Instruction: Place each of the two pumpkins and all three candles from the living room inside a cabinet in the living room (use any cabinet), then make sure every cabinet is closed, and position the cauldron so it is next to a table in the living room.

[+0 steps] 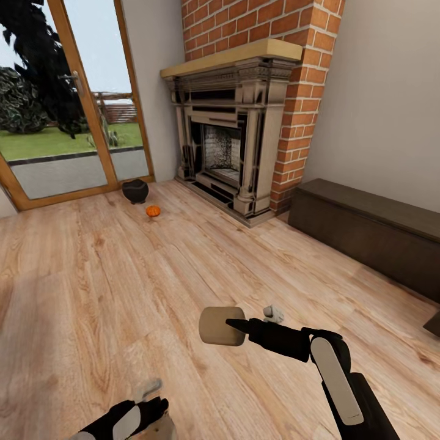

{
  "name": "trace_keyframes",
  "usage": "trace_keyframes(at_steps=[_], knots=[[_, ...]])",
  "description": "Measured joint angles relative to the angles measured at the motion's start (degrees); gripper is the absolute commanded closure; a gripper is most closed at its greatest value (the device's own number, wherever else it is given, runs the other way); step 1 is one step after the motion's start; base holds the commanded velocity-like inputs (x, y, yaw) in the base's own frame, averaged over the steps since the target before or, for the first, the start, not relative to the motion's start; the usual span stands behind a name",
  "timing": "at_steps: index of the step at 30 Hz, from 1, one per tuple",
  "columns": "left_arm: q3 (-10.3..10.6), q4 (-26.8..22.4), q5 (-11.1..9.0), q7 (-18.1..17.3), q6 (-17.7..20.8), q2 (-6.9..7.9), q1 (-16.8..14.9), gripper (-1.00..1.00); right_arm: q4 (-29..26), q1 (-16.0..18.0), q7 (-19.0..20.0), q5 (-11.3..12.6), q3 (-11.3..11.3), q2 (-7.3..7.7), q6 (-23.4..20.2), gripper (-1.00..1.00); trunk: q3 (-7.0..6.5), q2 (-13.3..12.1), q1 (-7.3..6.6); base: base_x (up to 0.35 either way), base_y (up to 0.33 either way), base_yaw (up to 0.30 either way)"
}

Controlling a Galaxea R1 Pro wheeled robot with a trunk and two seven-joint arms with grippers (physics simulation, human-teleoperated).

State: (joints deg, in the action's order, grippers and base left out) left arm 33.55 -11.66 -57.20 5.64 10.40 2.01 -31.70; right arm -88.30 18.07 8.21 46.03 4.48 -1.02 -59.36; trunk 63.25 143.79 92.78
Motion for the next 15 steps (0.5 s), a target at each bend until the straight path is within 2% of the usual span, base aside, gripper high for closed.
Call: trace_keyframes(at_steps=[6,15], knots=[[-0.1,0.3,0.1,1.5,-1.5,0.75,-1.1,-1.0,0.3,0.0,-0.1,-0.5,0.1,-0.09,0.0,1.0,0.0,0.0,0.0,0.0,0.0,0.0],[0.2,0.4,0.2,1.5,-3.6,0.84,-1.1,-1.0,0.0,0.0,-0.2,-0.6,0.3,-0.22,0.0,1.0,0.0,0.0,0.0,0.0,0.0,0.0]])
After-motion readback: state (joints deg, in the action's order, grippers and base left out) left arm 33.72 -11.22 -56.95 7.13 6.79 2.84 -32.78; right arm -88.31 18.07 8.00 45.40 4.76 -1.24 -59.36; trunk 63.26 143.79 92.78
